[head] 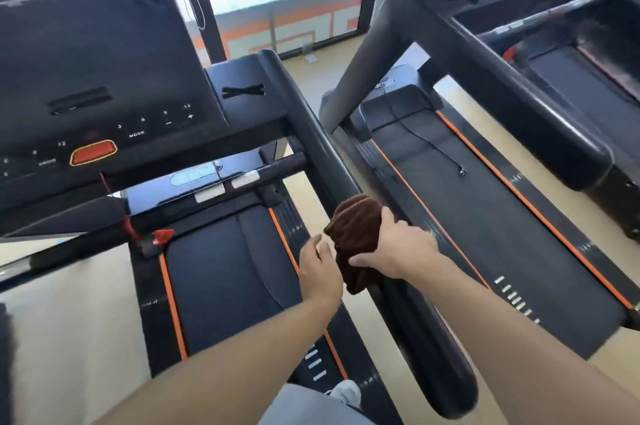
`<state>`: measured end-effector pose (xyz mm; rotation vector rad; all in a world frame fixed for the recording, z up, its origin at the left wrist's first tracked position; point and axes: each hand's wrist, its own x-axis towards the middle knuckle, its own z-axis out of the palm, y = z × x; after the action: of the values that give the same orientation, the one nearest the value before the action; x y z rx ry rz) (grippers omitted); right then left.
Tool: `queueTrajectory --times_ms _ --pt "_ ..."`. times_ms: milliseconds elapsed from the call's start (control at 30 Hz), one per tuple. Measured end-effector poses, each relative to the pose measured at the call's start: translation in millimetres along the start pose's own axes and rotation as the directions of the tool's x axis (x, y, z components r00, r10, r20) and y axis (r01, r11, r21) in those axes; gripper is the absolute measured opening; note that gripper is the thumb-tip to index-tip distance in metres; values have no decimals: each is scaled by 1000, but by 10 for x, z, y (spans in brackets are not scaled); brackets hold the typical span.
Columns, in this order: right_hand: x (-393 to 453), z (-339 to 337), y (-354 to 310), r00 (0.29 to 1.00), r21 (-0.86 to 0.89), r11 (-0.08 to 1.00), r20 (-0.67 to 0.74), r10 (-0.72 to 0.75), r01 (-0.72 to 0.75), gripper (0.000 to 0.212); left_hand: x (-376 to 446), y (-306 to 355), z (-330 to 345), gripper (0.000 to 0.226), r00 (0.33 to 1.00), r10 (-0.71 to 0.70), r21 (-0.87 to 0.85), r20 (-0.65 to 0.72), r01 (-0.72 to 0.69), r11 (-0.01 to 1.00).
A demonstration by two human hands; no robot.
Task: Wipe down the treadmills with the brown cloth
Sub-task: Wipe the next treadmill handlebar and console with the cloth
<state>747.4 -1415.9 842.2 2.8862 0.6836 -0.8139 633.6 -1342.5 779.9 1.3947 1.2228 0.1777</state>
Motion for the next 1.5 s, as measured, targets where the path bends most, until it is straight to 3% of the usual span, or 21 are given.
queueTrajectory --times_ms 100,167,233,367,533,633,733,933,1067,1167,1300,1367,1433,1500 --pt "17 154 -145 998 93 995 -52 39 -34 132 -200 114 87 37 941 -300 -173 158 326 930" --pt "106 256 -276 980 108 993 -188 71 -51 122 -194 118 116 53 896 -348 -293 277 424 857" --pt "246 235 -386 964 112 993 -256 66 -38 117 -40 147 122 63 885 -314 -381 343 436 815" --pt "671 12 -726 963 135 991 -265 42 -6 112 494 440 -7 60 878 -271 -480 395 448 754" --pt "1135 -200 -1197 948 114 993 -314 53 -18 117 1150 789 -275 64 874 -265 -440 406 441 782" --pt "1271 -194 -1366 925 58 998 -379 34 -13 116 1368 886 -371 54 891 -246 -388 382 397 832" --pt "1320 -152 -1406 902 2 1000 -432 6 -5 114 1455 885 -380 56 868 -222 -364 443 401 841" --pt "1315 -220 -1308 931 64 996 -363 -38 66 120 1365 749 -342 64 830 -169 -398 531 421 815" --pt "1268 -310 -1181 967 115 990 -248 -52 83 124 1141 728 -323 53 838 -136 -410 528 392 823" --pt "1146 -229 -1064 969 168 980 -238 -66 108 120 947 668 -338 44 856 -128 -404 500 361 840" --pt "810 107 -864 894 16 972 -396 -210 235 94 656 492 -370 47 895 -148 -353 420 312 882" --pt "697 235 -774 836 23 950 -483 -262 311 77 532 426 -398 39 943 -100 -287 317 196 938" --pt "629 198 -738 802 165 898 -535 -265 407 58 431 409 -497 30 989 11 -201 147 19 979" --pt "557 3 -817 839 466 783 -529 -127 412 35 406 436 -673 28 986 167 -148 -14 -167 975"
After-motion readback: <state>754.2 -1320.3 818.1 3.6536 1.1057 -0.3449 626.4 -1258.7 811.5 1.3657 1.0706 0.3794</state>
